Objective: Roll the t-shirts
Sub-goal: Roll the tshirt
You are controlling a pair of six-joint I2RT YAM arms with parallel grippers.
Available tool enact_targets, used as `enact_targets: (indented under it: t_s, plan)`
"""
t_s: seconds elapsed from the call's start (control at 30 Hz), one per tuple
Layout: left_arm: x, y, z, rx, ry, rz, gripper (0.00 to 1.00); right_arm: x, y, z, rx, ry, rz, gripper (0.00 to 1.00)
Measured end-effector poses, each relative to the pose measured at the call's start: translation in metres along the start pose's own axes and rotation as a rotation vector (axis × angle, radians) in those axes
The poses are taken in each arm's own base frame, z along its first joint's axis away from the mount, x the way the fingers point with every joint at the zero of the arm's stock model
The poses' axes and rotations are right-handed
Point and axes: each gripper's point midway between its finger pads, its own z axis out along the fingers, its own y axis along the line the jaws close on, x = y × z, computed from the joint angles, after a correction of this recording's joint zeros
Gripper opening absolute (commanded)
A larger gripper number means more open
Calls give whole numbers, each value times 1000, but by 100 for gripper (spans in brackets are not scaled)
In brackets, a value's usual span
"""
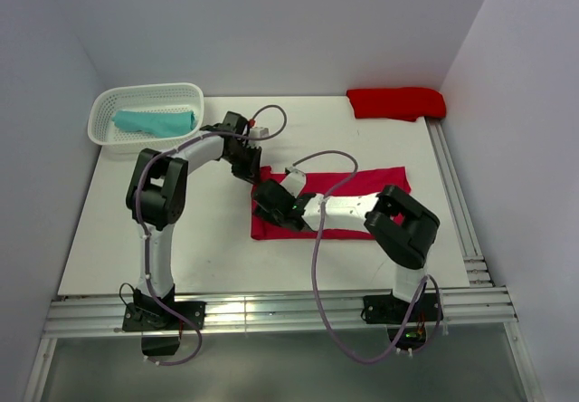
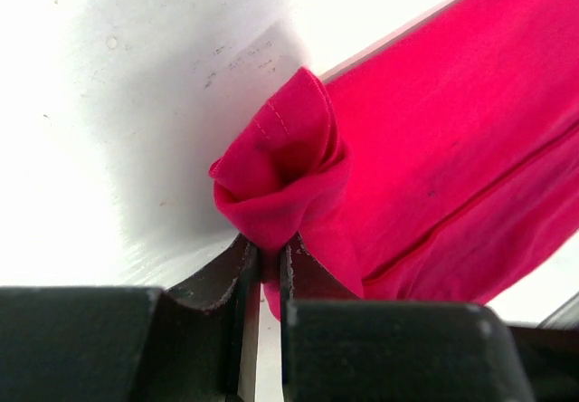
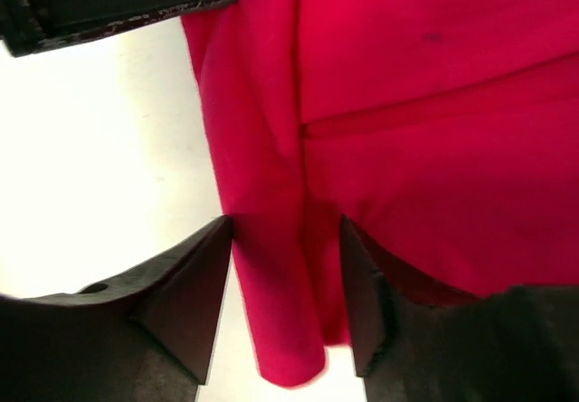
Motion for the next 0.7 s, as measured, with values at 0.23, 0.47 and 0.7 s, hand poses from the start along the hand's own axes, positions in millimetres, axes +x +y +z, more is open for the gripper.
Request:
enact_targets:
  t_s: [0.23, 0.47, 0.7]
  plan:
    - [-1, -2, -1, -75, 18, 32, 9, -23, 15, -17, 133, -114, -165, 56]
    - [-1, -4, -2, -114, 41, 42, 9, -27, 35, -2, 210, -168, -298, 56]
    - [-1, -4, -1, -120, 64, 34, 10, -16, 22, 13, 306, -165, -414, 54]
